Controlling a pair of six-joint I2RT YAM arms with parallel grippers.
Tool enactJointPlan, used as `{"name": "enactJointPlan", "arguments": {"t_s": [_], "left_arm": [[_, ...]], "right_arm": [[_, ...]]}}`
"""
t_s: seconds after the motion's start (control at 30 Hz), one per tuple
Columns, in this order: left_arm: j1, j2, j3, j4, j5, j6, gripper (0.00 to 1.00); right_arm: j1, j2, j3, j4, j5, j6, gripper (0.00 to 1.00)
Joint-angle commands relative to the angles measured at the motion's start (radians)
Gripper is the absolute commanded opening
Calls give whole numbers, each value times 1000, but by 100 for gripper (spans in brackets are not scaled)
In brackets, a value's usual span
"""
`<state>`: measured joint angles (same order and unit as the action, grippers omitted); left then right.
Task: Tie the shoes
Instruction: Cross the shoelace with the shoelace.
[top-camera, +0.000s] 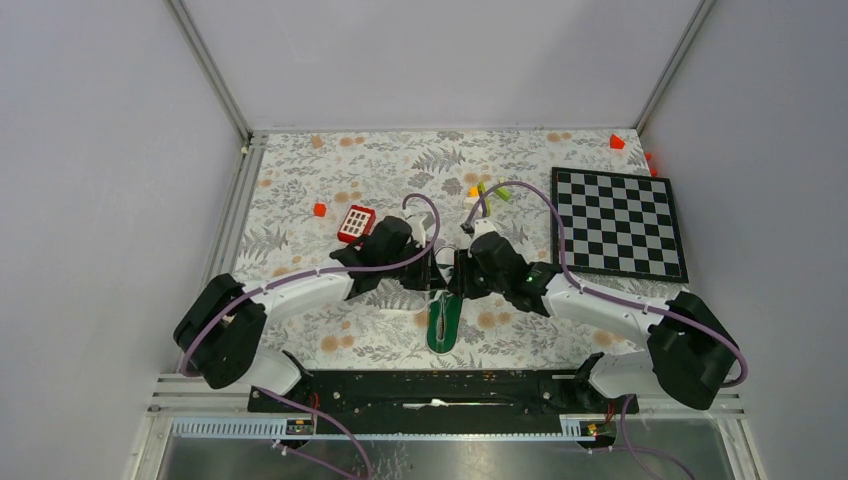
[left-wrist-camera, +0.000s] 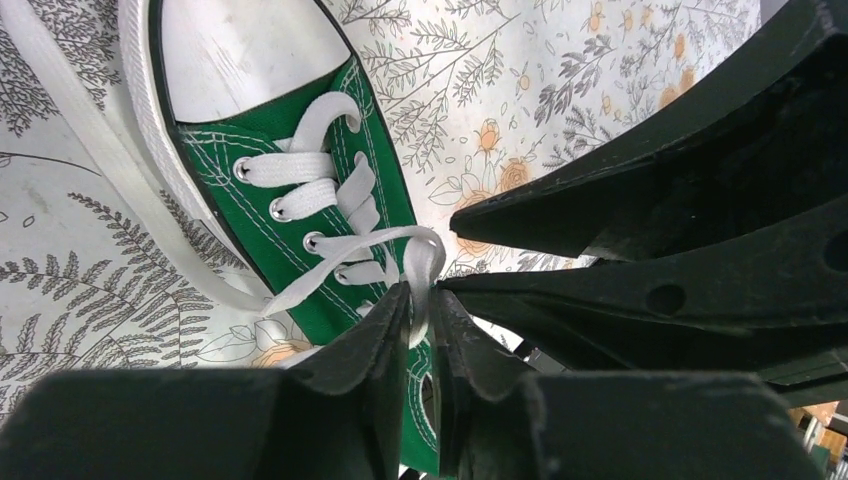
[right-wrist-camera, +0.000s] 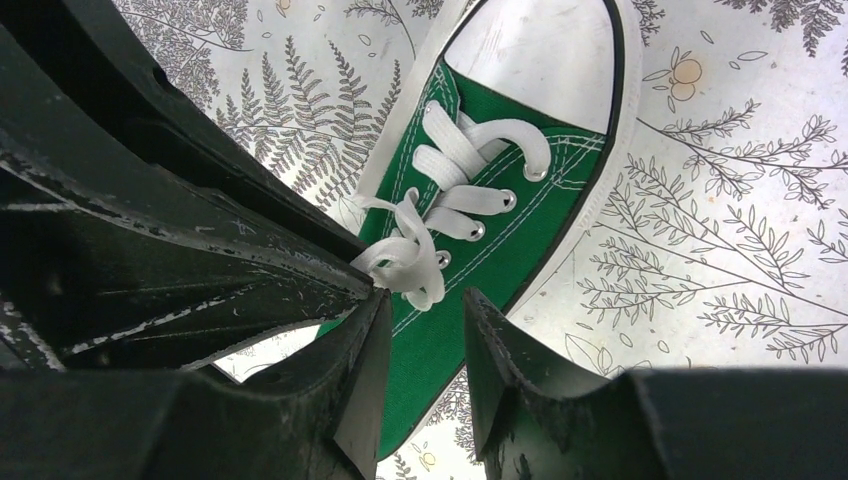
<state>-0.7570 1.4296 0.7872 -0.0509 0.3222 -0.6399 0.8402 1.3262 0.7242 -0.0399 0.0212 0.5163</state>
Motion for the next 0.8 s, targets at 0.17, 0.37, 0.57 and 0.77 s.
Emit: {"name": "enactJointPlan", "arguments": {"t_s": [0.17,0.37,0.57,0.77], "left_arm": [[2,38,78,-22,52,61,23],[3,37,99,-54,15,81,33],[2,55,132,-84,7,111,35],[2,95,177,-117,-5,142,40]], "right_arm": [[-36,-70,-23,29,-9,17,39],[-70,-185,-63,-3,15,25,40],[-128,-315,-104,-72,31,20,41],[-166,-392,-127,-120,36,13,41]]}}
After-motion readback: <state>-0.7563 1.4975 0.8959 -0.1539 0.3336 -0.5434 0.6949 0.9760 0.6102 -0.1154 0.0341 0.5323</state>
